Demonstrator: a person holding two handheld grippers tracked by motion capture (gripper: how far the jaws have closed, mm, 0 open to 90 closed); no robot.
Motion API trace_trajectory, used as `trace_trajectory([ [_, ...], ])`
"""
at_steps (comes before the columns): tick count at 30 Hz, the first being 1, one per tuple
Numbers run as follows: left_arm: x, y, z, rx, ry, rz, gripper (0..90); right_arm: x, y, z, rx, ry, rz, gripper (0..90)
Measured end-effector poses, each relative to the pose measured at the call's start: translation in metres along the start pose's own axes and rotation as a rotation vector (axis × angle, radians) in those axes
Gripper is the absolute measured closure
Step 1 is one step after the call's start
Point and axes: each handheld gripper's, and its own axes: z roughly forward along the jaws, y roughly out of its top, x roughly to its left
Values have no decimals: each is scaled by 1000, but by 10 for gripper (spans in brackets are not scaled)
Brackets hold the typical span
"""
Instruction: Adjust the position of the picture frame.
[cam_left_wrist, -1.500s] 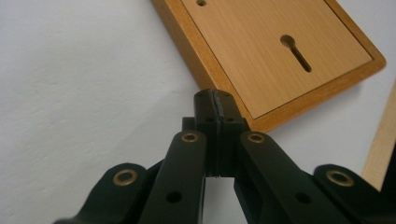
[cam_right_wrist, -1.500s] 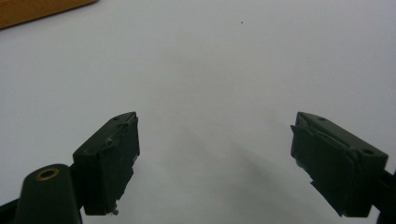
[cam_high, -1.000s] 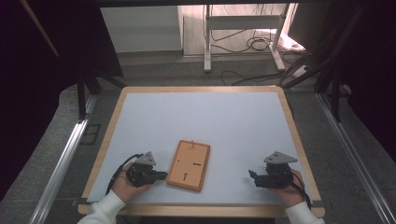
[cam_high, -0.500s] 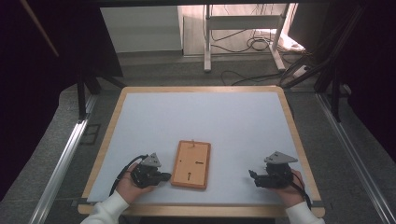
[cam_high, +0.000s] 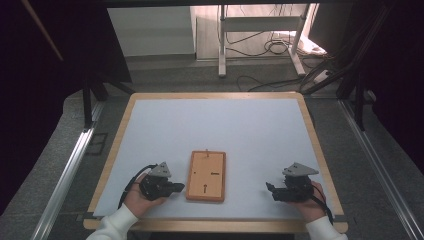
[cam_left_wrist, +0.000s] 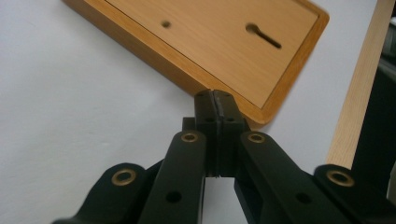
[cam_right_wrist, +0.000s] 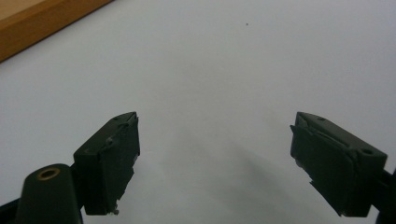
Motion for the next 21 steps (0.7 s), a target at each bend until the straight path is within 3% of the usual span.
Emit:
trace_trajectory([
  [4, 6, -3, -8, -58, 28, -14, 885, 3, 0, 0, -28, 19, -15, 153],
  [6, 9, -5, -11, -106, 60, -41, 769, 4, 0, 1, -39, 27, -18, 152],
  [9, 10, -5, -14, -133, 91, -56, 638, 8, 0, 2, -45, 24, -28, 152],
  [12, 11, -4, -13, -137, 109, -69, 467, 10, 0, 3, -59, 46, -24, 152],
  [21, 16, -2, -11, -127, 94, -55, 385, 18, -2, 3, -37, 76, -15, 165],
])
